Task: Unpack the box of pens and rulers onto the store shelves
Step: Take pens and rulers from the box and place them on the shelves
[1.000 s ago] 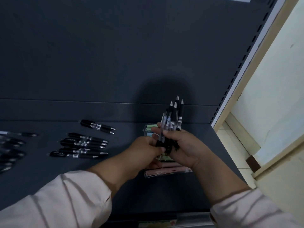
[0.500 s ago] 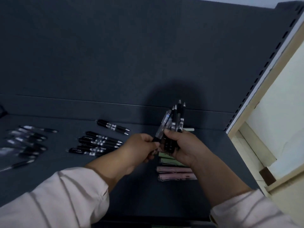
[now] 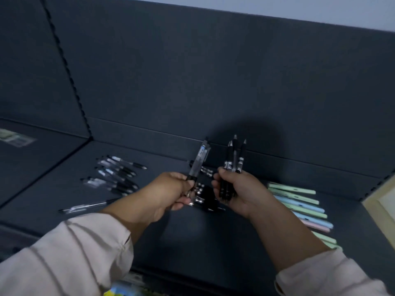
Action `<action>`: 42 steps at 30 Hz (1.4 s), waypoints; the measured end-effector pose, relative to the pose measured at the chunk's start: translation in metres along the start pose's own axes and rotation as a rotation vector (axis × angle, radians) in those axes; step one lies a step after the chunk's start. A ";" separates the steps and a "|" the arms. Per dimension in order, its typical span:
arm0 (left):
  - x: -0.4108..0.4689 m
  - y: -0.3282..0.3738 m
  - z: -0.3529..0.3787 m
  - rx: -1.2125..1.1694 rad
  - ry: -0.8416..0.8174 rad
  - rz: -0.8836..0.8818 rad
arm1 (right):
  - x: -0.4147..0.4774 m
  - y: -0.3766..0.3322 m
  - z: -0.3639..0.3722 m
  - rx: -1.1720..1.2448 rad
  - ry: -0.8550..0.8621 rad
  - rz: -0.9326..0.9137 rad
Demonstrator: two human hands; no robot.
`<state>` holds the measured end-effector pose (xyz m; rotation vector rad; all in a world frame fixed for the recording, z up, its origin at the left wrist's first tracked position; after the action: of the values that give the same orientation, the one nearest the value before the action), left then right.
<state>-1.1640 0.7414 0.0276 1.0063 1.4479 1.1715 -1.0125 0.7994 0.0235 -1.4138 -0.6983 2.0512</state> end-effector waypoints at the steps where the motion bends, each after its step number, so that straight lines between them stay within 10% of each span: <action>1: 0.000 -0.002 -0.013 -0.015 0.019 -0.010 | 0.003 0.003 0.012 -0.017 -0.006 0.006; 19: -0.009 -0.053 -0.158 -0.364 0.503 -0.209 | 0.034 0.046 0.126 -0.171 -0.037 0.102; 33: -0.005 -0.044 -0.123 -0.355 0.350 -0.271 | 0.025 0.044 0.123 -0.206 -0.094 0.065; 42: -0.008 0.009 -0.070 -0.203 0.053 0.036 | -0.007 0.046 0.132 -0.335 -0.359 0.101</action>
<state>-1.2314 0.7238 0.0418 0.8694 1.3262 1.3506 -1.1414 0.7475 0.0377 -1.2822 -1.1873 2.3813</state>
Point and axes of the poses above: each hand's wrist, its own x-axis towards the middle knuckle, its own z-axis out of the palm, y = z × x, the point moved 9 cm from there along x, towards the middle knuckle, and after that the axes turned 15 degrees about z, right-handed, at the moved point
